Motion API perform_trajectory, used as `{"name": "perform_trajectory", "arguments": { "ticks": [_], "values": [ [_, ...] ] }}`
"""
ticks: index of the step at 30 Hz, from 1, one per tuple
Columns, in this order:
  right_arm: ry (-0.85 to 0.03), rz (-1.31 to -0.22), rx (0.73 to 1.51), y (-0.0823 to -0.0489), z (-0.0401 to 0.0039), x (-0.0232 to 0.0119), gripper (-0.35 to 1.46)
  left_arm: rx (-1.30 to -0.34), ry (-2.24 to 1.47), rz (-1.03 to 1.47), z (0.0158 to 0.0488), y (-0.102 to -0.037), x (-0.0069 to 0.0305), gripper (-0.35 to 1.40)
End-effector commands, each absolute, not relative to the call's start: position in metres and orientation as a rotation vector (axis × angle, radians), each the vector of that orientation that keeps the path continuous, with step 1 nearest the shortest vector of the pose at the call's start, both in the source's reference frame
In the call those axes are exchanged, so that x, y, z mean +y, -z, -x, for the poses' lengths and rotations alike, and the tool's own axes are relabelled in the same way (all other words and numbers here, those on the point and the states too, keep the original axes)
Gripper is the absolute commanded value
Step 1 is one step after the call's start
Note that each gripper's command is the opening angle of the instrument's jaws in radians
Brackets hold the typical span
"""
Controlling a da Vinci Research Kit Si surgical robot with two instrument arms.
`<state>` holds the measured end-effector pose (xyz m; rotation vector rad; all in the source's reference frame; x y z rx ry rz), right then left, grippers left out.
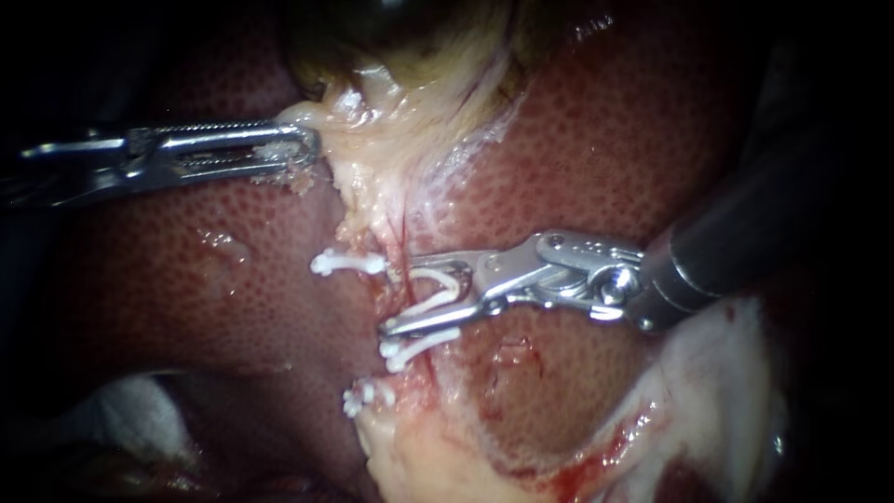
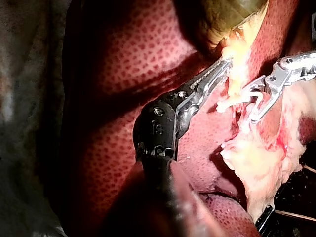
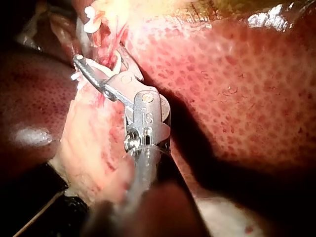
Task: Clipping third clip right tube
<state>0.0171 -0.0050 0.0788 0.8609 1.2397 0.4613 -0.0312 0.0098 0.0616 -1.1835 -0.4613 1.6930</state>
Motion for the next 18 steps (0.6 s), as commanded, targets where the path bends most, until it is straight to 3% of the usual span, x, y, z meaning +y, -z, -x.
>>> {"name": "perform_trajectory", "arguments": {
  "ticks": [1, 9, 18],
  "values": [
    [-0.467, -0.879, 1.245, -0.0786, -0.017, -0.0051, 0.49, -0.462, -1.693, 1.184, 0.0312, -0.0617, 0.0098, -0.35],
    [-0.476, -0.99, 1.283, -0.0771, -0.0169, -0.0061, 0.48, -0.463, -1.694, 1.184, 0.031, -0.062, 0.01, -0.35],
    [-0.505, -1.03, 1.316, -0.0763, -0.0169, -0.0053, 0.47, -0.463, -1.694, 1.184, 0.0309, -0.0622, 0.0101, -0.35]
  ]
}}
